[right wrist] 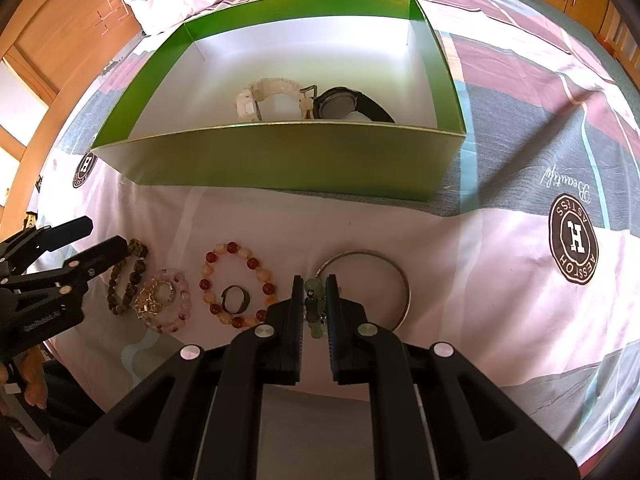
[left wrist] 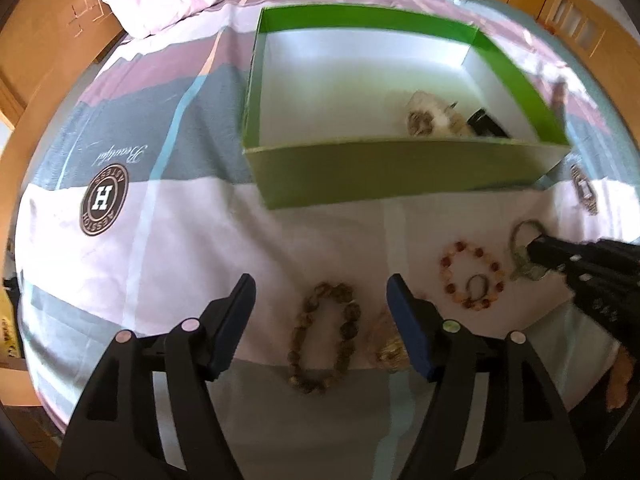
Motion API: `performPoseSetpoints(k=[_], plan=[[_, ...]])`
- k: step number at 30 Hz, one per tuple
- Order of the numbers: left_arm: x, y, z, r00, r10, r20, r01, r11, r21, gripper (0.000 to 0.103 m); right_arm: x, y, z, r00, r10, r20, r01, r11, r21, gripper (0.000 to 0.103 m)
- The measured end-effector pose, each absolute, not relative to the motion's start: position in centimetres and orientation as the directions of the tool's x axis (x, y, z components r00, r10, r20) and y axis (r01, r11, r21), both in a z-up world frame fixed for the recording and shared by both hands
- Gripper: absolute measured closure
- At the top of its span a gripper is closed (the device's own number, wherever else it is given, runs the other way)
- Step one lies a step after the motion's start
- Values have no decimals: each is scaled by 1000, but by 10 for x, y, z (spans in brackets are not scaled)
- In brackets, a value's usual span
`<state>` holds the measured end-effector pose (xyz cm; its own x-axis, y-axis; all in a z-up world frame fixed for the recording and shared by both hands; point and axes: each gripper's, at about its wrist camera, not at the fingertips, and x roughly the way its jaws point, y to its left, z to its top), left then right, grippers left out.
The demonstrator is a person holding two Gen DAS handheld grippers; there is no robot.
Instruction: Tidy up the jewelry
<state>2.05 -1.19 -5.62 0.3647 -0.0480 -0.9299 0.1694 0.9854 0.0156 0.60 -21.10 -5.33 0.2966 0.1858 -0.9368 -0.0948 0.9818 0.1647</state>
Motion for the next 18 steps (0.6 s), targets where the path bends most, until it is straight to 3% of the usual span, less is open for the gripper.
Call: performPoseSetpoints(k=[13,18], plan=[[27,7,-82,265,64,-962,95,991,92,29,6,-209,-54,296,183,-938,-99,982,160,93],[33,18,-91,238,59,-970,63,995,76,42,6,-209,-54,296,183,-938,-99,982,160,93]])
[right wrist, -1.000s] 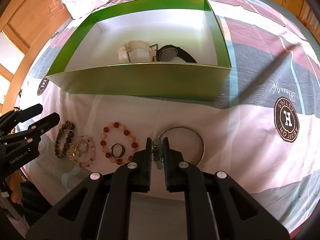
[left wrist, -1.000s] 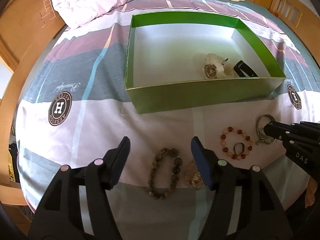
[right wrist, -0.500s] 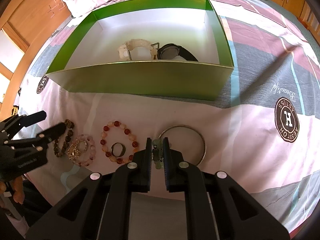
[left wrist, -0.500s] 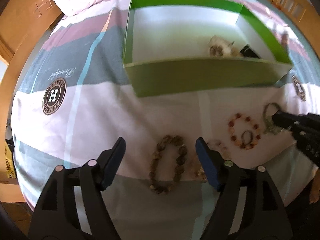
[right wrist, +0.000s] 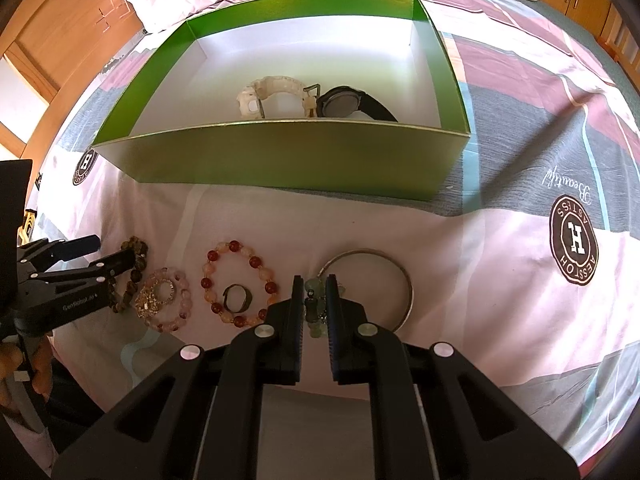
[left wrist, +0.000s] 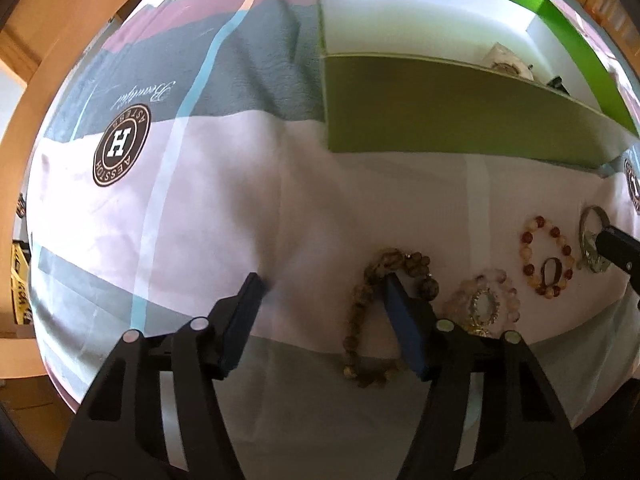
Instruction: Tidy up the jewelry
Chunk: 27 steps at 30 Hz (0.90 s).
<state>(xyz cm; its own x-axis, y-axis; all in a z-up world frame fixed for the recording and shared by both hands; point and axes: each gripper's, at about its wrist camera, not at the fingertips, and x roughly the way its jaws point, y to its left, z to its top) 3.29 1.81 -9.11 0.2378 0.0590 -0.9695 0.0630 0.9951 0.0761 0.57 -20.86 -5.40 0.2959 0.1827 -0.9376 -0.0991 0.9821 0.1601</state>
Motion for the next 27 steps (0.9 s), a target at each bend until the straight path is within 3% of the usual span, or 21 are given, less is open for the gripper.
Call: performPoseSetpoints(k=[4,12,16,17,19,20,24,25,27], plan=[[35,19,-92,240,80,-968,59,994,96,39,6,-209,-54,295,182,-938,-99,982,160,93],[39,16,-99,246,179,-952,55,979,198,15,6,-206,-56,292,177,-940,-105,983,153,93],[41,15,-100,253,199,-947,59,974,220,12,7,-203,-58,289,171,-942,-109,983,145,93],[41,15,-100,258,193,-947,62,974,216,15,7,-201,-58,289,169,-942,-109,984,143,93],[40,14,-99,259,143,-955,74,983,167,32,6,-200,-58,290,166,-942,-111,984,140,93],[39,15,-97,254,94,-963,78,990,117,47,6,-200,-57,291,167,-942,-110,984,140,93],[36,11,-93,256,25,-966,89,995,49,85,6,-199,-57,292,165,-942,-108,984,139,93],[35,10,-92,260,22,-965,88,995,47,91,6,-198,-57,292,165,-942,-107,984,139,93],[34,9,-90,266,4,-964,85,996,28,92,5,-199,-57,292,166,-942,-105,984,141,93]])
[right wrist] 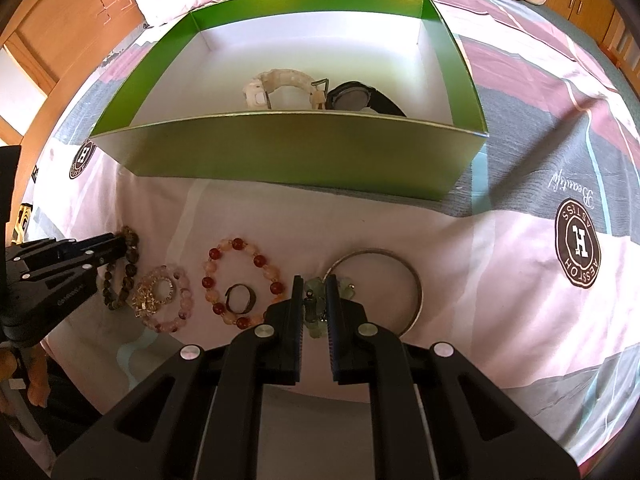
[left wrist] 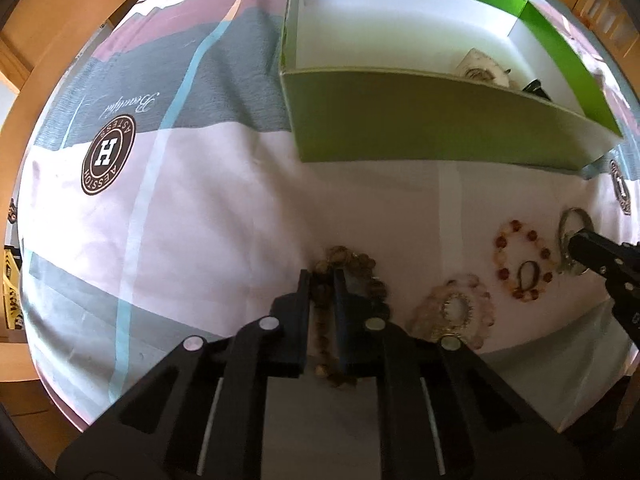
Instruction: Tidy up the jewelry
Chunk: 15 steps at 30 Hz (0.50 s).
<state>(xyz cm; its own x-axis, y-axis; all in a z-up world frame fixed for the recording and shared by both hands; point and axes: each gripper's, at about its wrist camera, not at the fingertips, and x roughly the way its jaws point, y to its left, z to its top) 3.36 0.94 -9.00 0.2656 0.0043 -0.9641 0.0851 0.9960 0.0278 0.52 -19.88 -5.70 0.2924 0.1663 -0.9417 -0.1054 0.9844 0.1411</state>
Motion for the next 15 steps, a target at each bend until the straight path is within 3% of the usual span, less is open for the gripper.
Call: performPoseSetpoints(k=[15], plan=[[19,-5,-16,426,-135,-895,112,989,-96,92,0,-204,-25,380,188,-906,-110,981,157,93]])
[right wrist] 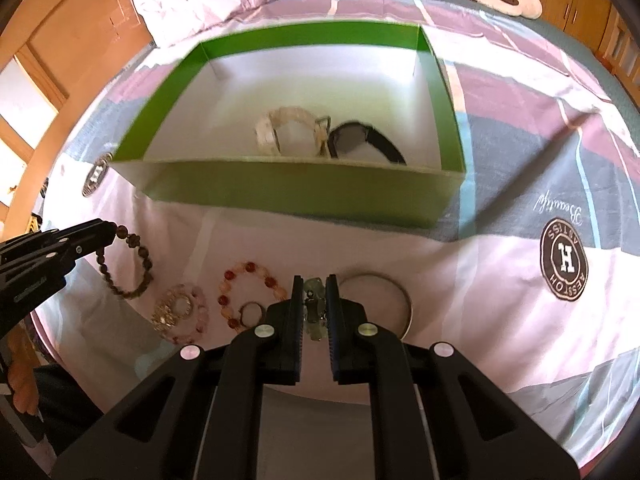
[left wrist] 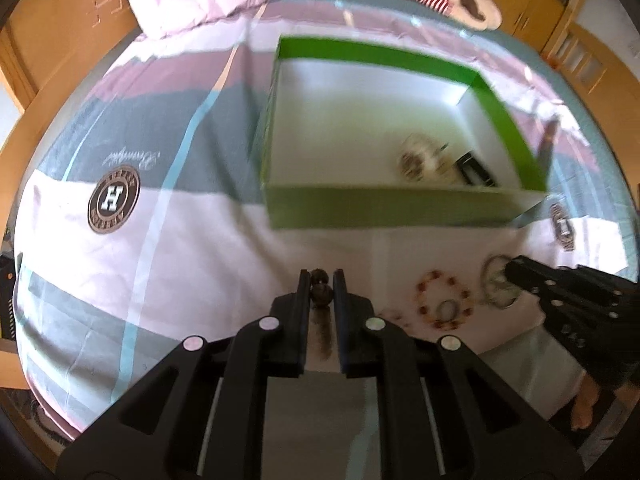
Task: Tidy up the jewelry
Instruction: 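Lift the bracelet with the left gripper and carry it over the green box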
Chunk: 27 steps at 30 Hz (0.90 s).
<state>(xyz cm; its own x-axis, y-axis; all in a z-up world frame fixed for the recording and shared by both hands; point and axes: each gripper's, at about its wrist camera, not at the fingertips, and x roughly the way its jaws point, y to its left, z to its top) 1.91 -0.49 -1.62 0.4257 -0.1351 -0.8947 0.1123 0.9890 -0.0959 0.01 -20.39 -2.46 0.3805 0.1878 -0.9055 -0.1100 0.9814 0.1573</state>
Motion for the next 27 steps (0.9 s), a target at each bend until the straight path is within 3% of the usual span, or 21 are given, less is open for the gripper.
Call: performPoseSetpoints(k=[15,27], plan=[[24,-26,7,507,-185,-842,149,981,-126,92,-4,-208,13,512,223,-830,-120,975,188,93],[24,-33,8,527,-162,-834,157,983,-92,92,-4,-196,4,493,205,-846,-146,977,153,93]])
